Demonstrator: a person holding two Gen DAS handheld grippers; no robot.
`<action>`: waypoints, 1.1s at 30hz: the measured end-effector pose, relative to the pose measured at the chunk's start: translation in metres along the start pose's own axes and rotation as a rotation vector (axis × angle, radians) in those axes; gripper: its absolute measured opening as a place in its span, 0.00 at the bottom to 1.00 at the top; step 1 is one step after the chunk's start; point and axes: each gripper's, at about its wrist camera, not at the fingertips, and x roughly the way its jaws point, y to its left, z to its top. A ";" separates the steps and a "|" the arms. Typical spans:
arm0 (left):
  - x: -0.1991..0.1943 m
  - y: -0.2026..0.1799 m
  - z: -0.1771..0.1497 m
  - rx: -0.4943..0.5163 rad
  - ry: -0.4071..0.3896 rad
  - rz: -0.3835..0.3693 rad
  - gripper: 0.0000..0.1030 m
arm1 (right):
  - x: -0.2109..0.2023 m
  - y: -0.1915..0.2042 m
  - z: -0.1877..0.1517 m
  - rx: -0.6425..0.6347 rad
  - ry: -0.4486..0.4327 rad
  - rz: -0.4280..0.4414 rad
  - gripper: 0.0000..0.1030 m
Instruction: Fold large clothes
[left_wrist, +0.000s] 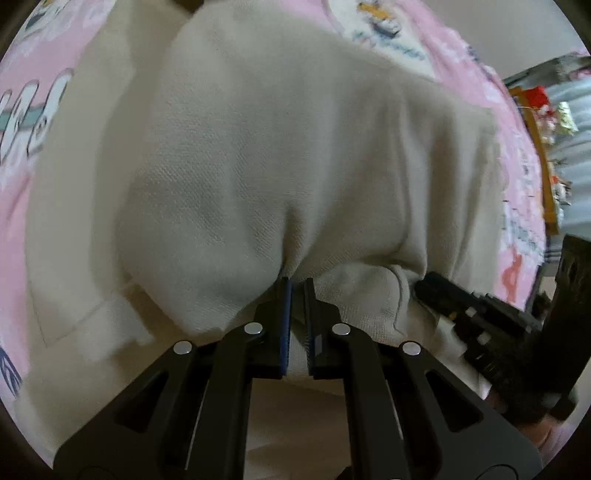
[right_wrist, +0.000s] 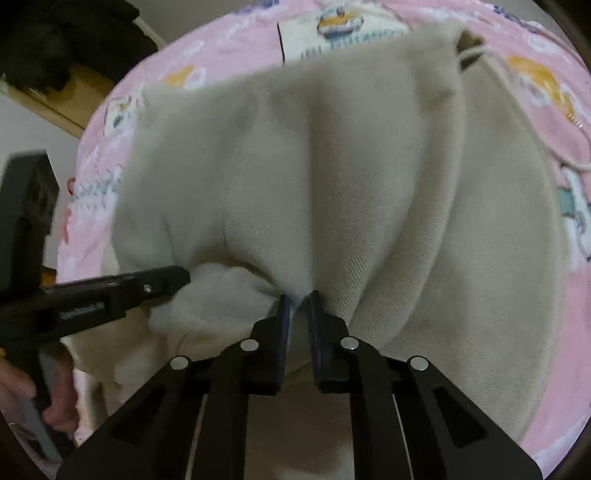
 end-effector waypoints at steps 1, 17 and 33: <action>-0.009 0.000 0.004 0.007 -0.014 0.005 0.07 | -0.015 -0.006 0.011 0.037 -0.042 0.012 0.13; 0.027 0.038 0.176 0.028 -0.043 0.068 0.04 | 0.060 -0.048 0.147 0.049 -0.128 -0.176 0.10; -0.090 0.048 0.031 -0.078 -0.154 -0.099 0.04 | 0.054 0.082 -0.024 -0.181 -0.059 -0.183 0.28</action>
